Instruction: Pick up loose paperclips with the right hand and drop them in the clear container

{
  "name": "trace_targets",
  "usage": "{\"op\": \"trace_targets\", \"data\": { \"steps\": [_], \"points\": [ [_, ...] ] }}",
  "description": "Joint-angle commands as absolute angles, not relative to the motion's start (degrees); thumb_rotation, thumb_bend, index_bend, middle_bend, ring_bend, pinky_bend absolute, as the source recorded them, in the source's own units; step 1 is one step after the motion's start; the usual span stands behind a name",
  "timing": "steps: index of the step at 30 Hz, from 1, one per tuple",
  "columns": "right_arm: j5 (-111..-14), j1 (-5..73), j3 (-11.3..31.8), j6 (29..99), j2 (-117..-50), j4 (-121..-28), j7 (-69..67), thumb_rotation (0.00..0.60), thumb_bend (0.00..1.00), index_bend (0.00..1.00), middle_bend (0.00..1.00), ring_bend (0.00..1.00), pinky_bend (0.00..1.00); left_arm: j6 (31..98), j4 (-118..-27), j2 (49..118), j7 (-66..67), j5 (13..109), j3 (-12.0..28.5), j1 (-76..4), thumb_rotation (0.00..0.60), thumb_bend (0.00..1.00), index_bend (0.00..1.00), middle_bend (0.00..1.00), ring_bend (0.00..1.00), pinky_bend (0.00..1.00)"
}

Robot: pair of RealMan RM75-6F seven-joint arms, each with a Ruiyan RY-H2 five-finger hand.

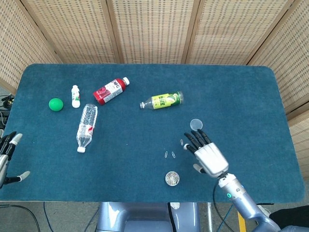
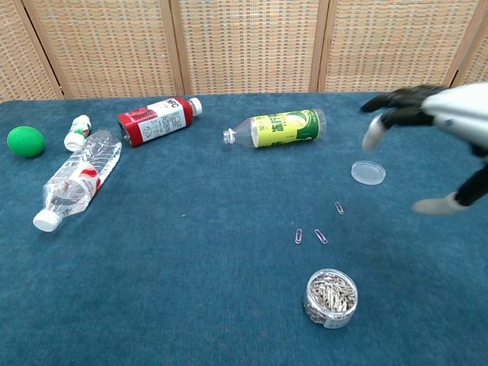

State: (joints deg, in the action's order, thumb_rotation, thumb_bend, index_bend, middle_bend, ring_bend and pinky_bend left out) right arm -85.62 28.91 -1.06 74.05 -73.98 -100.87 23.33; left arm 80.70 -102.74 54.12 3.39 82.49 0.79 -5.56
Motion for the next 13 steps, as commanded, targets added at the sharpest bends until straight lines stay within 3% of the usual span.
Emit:
{"op": "trace_targets", "data": {
  "steps": [1, 13],
  "points": [
    [-85.91, 22.46, -3.2, 79.7, -71.36, -95.1, 17.57, 0.6, 0.0, 0.0, 0.0, 0.0, 0.0, 81.11, -102.82, 54.18, 3.62, 83.01, 0.6, -5.33, 0.6, 0.0, 0.0, 0.0, 0.0, 0.0],
    [-89.41, 13.07, -3.57, 92.31, -73.01, -88.37, 13.78, 0.6, 0.0, 0.0, 0.0, 0.0, 0.0, 83.45, -103.41, 54.3, 4.77, 85.52, -0.2, -4.16, 0.6, 0.0, 0.0, 0.0, 0.0, 0.0]
  ]
}}
